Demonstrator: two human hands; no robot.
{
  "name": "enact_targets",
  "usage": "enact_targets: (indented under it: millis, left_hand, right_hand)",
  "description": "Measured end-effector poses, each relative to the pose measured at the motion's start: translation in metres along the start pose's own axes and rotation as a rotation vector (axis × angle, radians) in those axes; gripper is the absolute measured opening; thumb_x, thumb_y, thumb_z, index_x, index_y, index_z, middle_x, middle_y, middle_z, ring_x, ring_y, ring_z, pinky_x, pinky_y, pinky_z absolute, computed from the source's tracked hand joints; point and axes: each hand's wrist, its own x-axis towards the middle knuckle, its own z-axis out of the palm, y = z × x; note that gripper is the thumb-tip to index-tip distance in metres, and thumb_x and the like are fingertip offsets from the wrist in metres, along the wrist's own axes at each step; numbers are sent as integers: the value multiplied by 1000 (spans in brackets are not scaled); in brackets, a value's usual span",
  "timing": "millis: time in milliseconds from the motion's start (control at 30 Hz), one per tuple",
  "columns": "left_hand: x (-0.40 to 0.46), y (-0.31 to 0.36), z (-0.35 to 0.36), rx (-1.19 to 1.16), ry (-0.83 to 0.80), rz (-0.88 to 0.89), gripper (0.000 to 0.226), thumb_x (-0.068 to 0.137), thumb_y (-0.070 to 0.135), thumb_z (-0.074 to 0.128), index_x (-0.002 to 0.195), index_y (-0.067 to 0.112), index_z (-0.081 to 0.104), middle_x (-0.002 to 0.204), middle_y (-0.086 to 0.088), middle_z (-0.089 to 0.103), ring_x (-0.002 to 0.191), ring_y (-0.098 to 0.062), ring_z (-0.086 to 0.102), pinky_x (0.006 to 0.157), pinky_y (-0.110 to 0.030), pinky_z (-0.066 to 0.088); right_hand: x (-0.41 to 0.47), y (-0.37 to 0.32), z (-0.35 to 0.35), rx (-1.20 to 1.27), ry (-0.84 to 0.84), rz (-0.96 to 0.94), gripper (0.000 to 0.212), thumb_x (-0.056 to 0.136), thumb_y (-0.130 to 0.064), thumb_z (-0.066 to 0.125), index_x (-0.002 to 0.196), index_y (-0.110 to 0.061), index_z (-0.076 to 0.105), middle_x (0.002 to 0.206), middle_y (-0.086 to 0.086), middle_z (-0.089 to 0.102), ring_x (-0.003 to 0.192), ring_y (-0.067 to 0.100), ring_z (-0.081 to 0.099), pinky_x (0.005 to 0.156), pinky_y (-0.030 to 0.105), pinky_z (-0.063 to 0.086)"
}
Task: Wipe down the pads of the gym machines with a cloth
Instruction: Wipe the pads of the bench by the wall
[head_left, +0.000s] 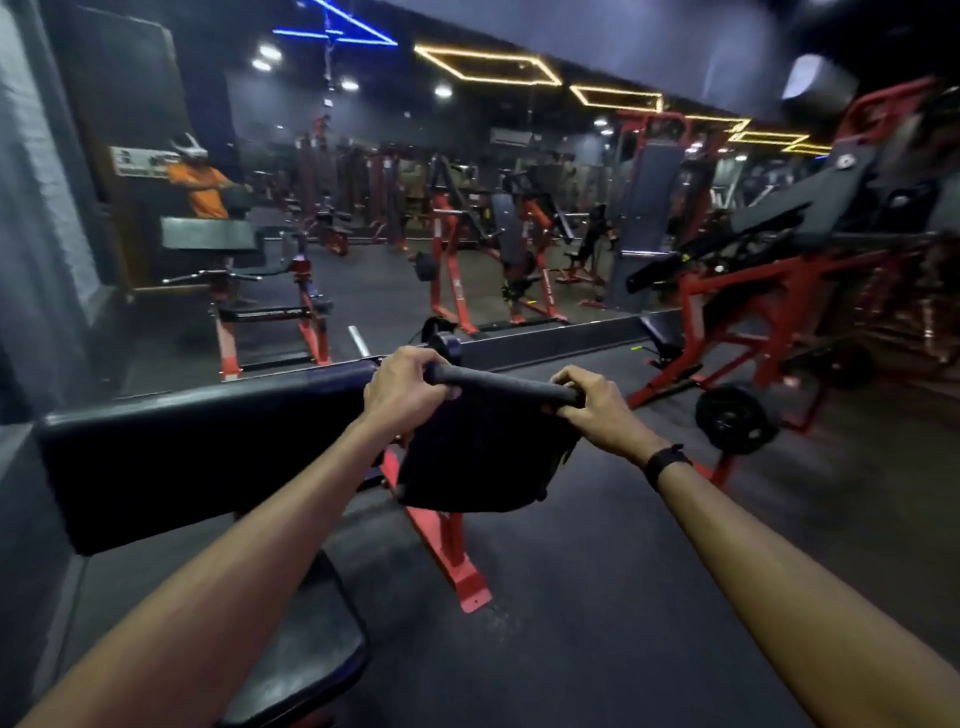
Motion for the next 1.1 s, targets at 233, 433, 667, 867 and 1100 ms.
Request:
enact_targets:
  millis: [233, 433, 667, 867, 1100]
  left_hand:
    - [22, 79, 102, -370, -160, 104, 33, 44, 38, 80, 77, 33, 76, 75, 3, 71, 75, -16, 66, 80, -40, 55]
    - [14, 187, 189, -545, -323, 139, 27, 74, 1, 80, 96, 15, 73, 83, -5, 69, 80, -19, 63, 70, -27, 49]
    - [-18, 312, 295, -625, -472, 315, 32, 75, 3, 84, 92, 22, 64, 77, -2, 63, 64, -12, 55, 54, -22, 44]
    - [-58, 400, 374, -617, -541, 501, 17, 78, 11, 82, 81, 25, 72, 81, -4, 72, 71, -12, 62, 68, -27, 50]
    - [-94, 498, 468, -689, -655, 594, 6, 86, 18, 76, 91, 20, 78, 87, 3, 74, 85, -12, 68, 75, -22, 51]
  right_hand:
    - [-50, 81, -98, 248, 161, 143, 21, 80, 1, 76, 99, -8, 70, 92, 4, 73, 87, 10, 68, 76, 19, 55]
    - [-108, 145, -191, 349, 338, 236, 29, 76, 10, 78, 102, 2, 69, 97, 10, 71, 87, 8, 66, 79, 20, 55]
    - [-196, 204, -304, 386, 566, 340, 33, 76, 7, 80, 101, -11, 70, 109, 15, 70, 97, 19, 67, 88, 33, 56]
    - [-276, 241, -362, 498, 810, 462, 36, 77, 8, 77, 105, -11, 68, 109, 10, 69, 97, 17, 66, 81, 24, 54]
    - [-358, 273, -423, 900, 1307, 438, 29, 93, 5, 40, 109, -3, 63, 116, 19, 64, 107, 29, 63, 100, 37, 50]
